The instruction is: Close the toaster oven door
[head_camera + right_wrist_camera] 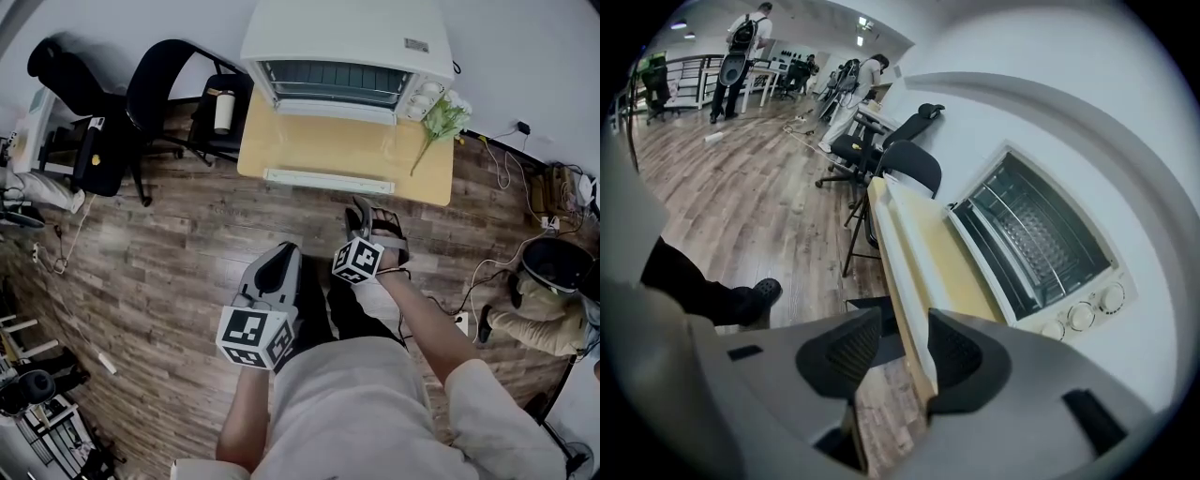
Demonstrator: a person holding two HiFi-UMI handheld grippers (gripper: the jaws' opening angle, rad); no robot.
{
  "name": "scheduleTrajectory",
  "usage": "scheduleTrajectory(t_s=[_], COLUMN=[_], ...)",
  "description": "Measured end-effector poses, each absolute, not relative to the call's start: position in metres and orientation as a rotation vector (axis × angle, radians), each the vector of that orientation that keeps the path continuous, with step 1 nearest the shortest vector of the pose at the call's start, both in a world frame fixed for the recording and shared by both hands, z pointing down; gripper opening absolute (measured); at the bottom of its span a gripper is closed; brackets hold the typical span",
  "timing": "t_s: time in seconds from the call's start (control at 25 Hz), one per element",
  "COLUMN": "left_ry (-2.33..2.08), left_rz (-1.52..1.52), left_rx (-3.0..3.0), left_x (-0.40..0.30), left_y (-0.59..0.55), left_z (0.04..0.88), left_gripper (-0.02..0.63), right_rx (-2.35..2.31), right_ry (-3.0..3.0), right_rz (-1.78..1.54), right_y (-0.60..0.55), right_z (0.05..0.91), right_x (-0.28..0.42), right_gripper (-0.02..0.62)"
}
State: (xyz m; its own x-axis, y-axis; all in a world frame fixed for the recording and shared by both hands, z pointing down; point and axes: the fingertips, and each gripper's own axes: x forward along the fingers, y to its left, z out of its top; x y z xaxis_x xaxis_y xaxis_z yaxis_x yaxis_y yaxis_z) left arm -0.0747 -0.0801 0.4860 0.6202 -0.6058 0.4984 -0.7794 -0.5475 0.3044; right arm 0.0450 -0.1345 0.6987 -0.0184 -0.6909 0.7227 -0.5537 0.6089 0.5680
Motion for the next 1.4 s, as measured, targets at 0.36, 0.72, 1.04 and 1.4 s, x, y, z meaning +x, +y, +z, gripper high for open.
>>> scheduleTrajectory(t_s=[0.36, 0.72, 1.04, 1.4], left_ry=[-1.078, -1.083, -1.097, -1.102], left_rz=[0.488, 0.508, 0.52, 0.534], left_rx=[2.33, 2.314, 2.301, 2.304], left_x=[-0.079, -0.088, -0.097, -0.1], left_y=[-0.084, -0.085, -0.088, -0.09], left_z=[0.492, 0.497, 0.5, 0.499], left_gripper=[0.014, 0.014, 0.014, 0.014], right_rx=[1.031, 1.005, 0.998, 0.973], right_ry=[-1.627, -1.589, -1.546, -1.501], right_rz=[-0.201, -0.263, -0.289, -0.298], right_y=[-0.142, -0.149, -0.155, -0.158], right_z=[0.714, 0.725, 0.733, 0.744], right_x=[0.046, 0.042, 0.043, 0.046], right_gripper=[0.161, 0.206, 0.201, 0.209])
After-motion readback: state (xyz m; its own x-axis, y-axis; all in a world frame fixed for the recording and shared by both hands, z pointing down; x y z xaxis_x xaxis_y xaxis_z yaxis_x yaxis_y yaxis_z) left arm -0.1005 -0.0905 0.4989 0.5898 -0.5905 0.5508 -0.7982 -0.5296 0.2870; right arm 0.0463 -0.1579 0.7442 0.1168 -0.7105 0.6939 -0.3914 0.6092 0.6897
